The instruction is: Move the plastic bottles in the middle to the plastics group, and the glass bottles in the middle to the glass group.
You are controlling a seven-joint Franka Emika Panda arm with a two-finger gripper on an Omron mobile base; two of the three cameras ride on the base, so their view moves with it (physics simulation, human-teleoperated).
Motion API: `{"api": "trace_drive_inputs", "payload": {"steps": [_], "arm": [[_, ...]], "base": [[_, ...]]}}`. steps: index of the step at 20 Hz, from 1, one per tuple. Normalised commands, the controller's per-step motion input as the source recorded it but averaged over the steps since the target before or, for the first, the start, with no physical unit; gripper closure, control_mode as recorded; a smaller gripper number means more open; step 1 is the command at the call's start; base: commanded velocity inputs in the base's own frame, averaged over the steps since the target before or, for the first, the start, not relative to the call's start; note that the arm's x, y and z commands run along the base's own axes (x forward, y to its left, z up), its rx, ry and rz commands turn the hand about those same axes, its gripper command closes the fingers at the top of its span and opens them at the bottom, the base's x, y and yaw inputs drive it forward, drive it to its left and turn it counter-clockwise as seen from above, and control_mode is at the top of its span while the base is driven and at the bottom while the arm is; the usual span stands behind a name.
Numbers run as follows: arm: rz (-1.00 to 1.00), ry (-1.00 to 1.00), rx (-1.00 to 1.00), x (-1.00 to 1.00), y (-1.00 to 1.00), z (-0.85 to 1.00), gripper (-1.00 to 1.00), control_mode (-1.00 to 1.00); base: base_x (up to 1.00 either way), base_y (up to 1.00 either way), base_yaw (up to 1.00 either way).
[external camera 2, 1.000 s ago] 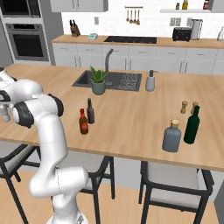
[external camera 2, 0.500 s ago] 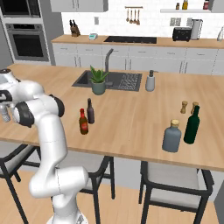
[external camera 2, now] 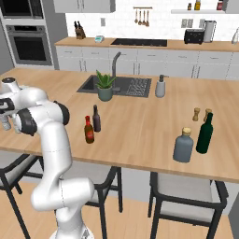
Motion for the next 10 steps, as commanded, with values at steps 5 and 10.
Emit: {"api": "trace_drive_inputs", "payload": {"steps": [5,10], "arm": [[0.02,0.00,-0.04,0.00,0.04,-0.16,1.00,-1.00],[0.02,-0.01,0.00,0.00,0.00,-0.12,1.00,-1.00]], "base": [[0.00,0.00,0.00],[0.00,0.00,0.00]]}}
